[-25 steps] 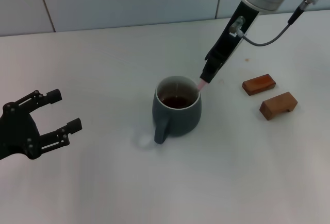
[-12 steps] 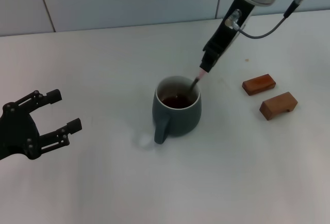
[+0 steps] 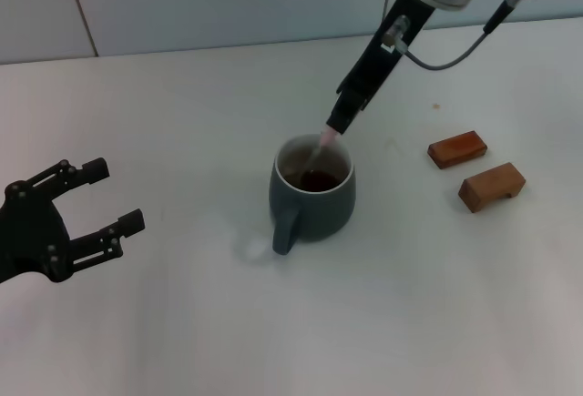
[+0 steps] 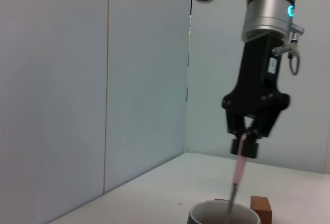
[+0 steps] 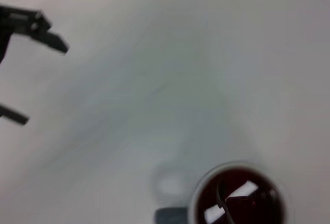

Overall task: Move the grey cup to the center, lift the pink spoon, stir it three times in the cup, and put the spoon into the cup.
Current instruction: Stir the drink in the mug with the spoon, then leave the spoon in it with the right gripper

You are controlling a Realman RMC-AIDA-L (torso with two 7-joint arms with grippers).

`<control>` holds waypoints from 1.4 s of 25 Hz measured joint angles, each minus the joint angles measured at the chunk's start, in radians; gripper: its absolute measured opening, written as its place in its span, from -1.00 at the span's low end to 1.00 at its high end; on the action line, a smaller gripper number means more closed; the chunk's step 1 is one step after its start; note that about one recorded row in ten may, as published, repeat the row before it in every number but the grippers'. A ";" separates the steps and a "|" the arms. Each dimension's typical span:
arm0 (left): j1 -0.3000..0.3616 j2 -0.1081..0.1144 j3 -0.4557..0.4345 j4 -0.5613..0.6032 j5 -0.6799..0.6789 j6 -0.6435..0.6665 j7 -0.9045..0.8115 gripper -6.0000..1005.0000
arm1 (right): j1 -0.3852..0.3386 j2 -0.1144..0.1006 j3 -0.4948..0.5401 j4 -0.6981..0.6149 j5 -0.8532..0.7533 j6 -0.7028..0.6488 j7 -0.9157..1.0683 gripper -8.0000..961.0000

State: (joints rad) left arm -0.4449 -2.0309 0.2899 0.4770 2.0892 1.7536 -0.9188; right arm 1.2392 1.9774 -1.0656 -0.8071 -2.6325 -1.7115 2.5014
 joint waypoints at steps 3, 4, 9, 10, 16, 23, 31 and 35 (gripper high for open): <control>0.000 0.000 0.000 0.000 0.000 0.001 0.000 0.65 | 0.002 0.000 -0.004 0.005 -0.055 0.016 0.021 -0.75; 0.000 0.000 0.000 0.000 0.000 0.003 0.000 0.65 | 0.003 0.001 -0.006 0.005 -0.070 0.014 0.025 -0.75; 0.005 0.000 0.000 0.000 -0.003 0.007 0.000 0.65 | 0.006 0.013 -0.003 -0.005 -0.071 -0.029 0.014 -0.75; 0.005 0.000 0.000 0.000 -0.003 0.007 0.000 0.65 | 0.005 0.016 -0.002 -0.010 -0.071 -0.029 0.014 -0.75; 0.009 0.000 0.000 0.000 -0.006 0.013 0.000 0.65 | 0.001 0.021 -0.004 -0.016 -0.071 -0.028 0.013 -0.74; 0.009 0.000 -0.001 0.000 -0.006 0.014 0.000 0.65 | -0.003 0.027 -0.008 -0.011 -0.071 -0.028 0.010 -0.56; 0.009 0.000 0.000 0.000 -0.007 0.014 0.000 0.65 | -0.032 0.044 0.001 -0.062 -0.060 -0.016 -0.028 -0.17; 0.009 0.000 0.000 0.000 -0.008 0.013 0.000 0.65 | -0.123 0.066 0.001 -0.214 0.034 -0.001 -0.097 0.00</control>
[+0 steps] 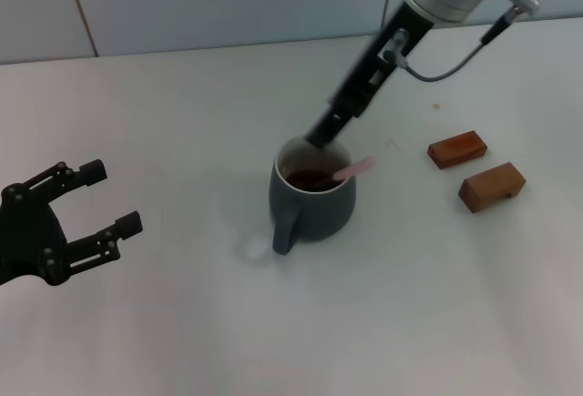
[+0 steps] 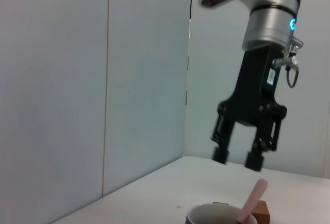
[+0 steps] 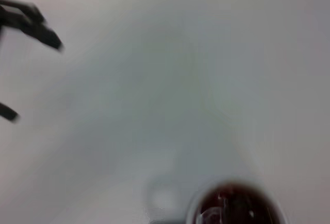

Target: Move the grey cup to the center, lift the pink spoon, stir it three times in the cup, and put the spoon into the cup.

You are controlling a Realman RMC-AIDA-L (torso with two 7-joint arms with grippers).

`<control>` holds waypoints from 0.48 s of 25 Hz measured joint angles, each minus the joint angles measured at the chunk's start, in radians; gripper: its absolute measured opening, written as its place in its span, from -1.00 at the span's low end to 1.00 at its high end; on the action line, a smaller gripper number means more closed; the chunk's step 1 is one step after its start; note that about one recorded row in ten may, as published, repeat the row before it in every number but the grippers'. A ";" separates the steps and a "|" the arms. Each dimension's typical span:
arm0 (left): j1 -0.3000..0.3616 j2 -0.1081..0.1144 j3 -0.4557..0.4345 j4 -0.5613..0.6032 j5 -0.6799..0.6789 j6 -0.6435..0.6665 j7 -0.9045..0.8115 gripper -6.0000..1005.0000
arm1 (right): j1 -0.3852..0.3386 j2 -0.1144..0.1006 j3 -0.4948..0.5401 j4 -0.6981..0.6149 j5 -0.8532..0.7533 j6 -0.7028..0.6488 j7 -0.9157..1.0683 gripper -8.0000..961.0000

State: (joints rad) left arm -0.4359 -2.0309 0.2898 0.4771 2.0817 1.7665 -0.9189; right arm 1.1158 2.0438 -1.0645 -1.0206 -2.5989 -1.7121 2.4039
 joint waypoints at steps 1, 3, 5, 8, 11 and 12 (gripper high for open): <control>-0.001 0.000 0.000 0.000 0.000 0.000 -0.001 0.65 | -0.035 0.005 0.000 -0.050 0.042 0.011 -0.030 0.04; -0.003 0.001 0.000 0.000 0.000 0.000 -0.002 0.65 | -0.129 0.014 0.002 -0.149 0.152 0.051 -0.097 0.15; -0.004 0.004 -0.001 0.000 0.000 0.000 -0.004 0.65 | -0.220 0.020 0.008 -0.217 0.277 0.100 -0.172 0.28; -0.005 0.004 0.000 0.000 0.000 0.001 -0.004 0.65 | -0.348 0.022 0.012 -0.255 0.485 0.175 -0.310 0.41; -0.009 0.008 0.000 0.000 0.000 0.001 -0.009 0.65 | -0.457 0.022 0.016 -0.239 0.674 0.226 -0.465 0.41; -0.009 0.008 0.000 0.000 0.000 0.001 -0.010 0.65 | -0.484 0.023 0.020 -0.227 0.715 0.234 -0.506 0.41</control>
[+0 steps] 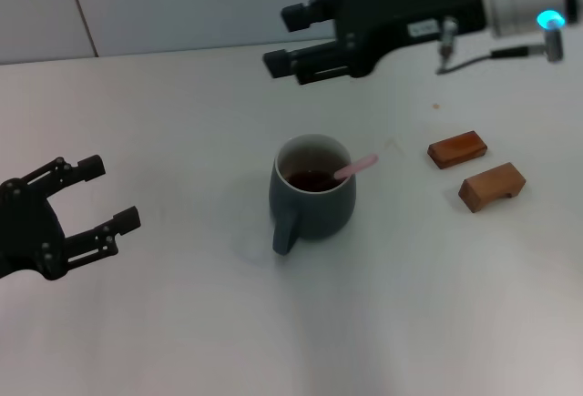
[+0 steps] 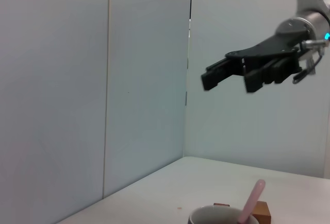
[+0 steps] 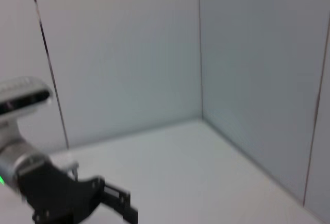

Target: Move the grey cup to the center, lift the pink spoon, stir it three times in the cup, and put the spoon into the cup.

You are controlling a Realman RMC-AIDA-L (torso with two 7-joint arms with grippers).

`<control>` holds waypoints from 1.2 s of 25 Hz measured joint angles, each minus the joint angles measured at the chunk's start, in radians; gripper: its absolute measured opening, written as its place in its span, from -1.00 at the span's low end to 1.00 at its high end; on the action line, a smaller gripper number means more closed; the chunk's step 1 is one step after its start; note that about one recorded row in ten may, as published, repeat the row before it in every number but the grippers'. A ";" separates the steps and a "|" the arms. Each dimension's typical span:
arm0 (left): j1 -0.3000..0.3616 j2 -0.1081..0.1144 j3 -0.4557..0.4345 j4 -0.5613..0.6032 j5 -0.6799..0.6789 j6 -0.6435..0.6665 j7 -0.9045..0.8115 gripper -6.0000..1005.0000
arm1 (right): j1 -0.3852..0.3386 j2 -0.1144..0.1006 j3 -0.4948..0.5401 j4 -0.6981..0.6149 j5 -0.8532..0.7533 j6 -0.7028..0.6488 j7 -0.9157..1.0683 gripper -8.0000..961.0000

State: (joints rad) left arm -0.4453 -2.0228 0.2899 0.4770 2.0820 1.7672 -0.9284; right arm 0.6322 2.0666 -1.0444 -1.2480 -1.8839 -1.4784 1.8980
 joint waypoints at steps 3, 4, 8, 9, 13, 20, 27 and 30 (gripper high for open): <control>-0.002 0.001 0.000 0.000 0.000 0.000 -0.001 0.65 | -0.072 0.006 0.034 0.061 0.133 0.000 -0.140 0.41; -0.002 0.001 0.000 0.000 0.000 0.000 -0.001 0.65 | -0.092 0.007 0.049 0.094 0.183 -0.007 -0.192 0.41; -0.006 0.002 0.000 0.000 0.001 0.000 -0.002 0.65 | -0.148 0.000 0.104 0.257 0.339 -0.048 -0.391 0.41; -0.006 0.002 0.000 0.000 0.002 0.000 -0.003 0.65 | -0.153 -0.005 0.126 0.305 0.354 -0.062 -0.433 0.41; -0.010 0.003 0.001 0.000 0.007 0.000 -0.003 0.65 | -0.154 -0.035 0.205 0.481 0.361 -0.110 -0.560 0.41; -0.018 0.006 0.010 0.000 0.010 0.000 -0.006 0.65 | -0.167 -0.126 0.230 0.662 0.324 -0.172 -0.645 0.41; -0.026 0.007 0.011 0.000 0.010 0.000 -0.018 0.65 | -0.221 -0.173 0.237 0.750 0.276 -0.174 -0.708 0.41; -0.040 0.011 0.022 0.000 0.010 -0.005 -0.032 0.65 | -0.232 -0.176 0.239 0.760 0.265 -0.173 -0.712 0.41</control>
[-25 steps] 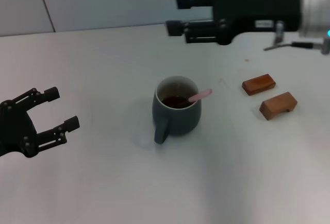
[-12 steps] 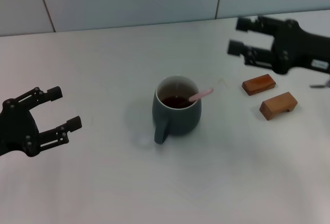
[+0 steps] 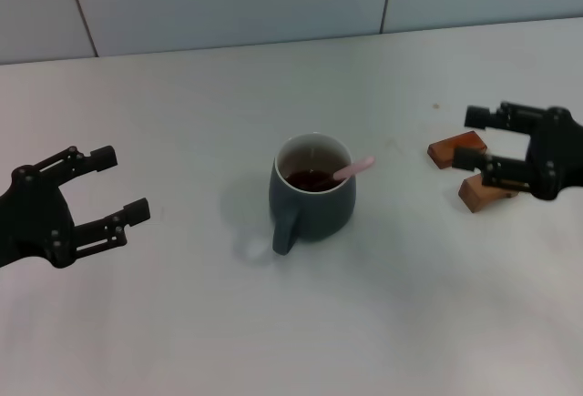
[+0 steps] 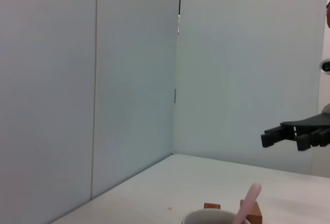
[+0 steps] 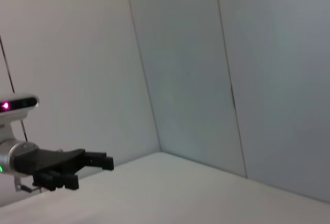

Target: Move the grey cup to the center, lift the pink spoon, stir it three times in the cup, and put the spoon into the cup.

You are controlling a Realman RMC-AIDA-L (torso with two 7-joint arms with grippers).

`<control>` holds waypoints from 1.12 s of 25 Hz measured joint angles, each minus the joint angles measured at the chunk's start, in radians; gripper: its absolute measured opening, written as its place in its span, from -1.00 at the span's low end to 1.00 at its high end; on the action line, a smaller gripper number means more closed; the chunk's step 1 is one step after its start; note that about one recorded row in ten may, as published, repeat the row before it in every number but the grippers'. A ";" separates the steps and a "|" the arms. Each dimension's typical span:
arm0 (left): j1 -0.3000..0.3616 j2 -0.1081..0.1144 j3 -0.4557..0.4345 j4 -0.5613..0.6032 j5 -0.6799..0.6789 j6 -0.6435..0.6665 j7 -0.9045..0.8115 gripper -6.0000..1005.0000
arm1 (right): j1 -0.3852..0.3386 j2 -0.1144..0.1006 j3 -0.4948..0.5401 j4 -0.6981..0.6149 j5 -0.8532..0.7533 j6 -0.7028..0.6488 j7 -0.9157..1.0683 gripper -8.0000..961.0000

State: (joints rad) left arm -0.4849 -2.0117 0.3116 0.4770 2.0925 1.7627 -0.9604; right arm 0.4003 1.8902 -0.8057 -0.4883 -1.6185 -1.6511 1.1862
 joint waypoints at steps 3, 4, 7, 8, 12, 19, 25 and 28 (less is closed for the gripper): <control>-0.010 0.001 0.005 0.000 0.000 -0.003 -0.007 0.65 | -0.004 -0.001 -0.001 0.020 -0.016 0.004 -0.010 0.41; -0.015 0.001 0.007 0.000 0.000 -0.003 -0.010 0.65 | -0.003 0.000 -0.001 0.025 -0.025 0.006 -0.013 0.41; -0.031 0.005 0.031 0.001 0.001 -0.005 -0.026 0.65 | 0.005 0.011 -0.007 0.034 -0.059 0.016 -0.021 0.41; -0.033 0.005 0.034 0.001 0.001 -0.005 -0.027 0.65 | 0.005 0.011 -0.007 0.034 -0.059 0.016 -0.021 0.41; -0.048 0.013 0.054 0.003 0.002 -0.005 -0.045 0.65 | 0.010 0.020 -0.007 0.038 -0.102 0.027 -0.025 0.41; -0.071 0.028 0.122 0.031 0.002 -0.009 -0.114 0.65 | 0.006 0.020 -0.007 0.044 -0.105 0.030 -0.038 0.41; -0.091 0.043 0.176 0.050 0.002 -0.017 -0.175 0.65 | 0.005 0.020 -0.010 0.044 -0.106 0.030 -0.048 0.41; -0.096 0.045 0.187 0.052 0.002 -0.019 -0.184 0.65 | 0.007 0.020 -0.012 0.043 -0.106 0.030 -0.048 0.41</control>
State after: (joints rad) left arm -0.5806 -1.9670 0.4982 0.5289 2.0948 1.7435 -1.1449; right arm 0.4074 1.9098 -0.8180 -0.4454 -1.7243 -1.6206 1.1384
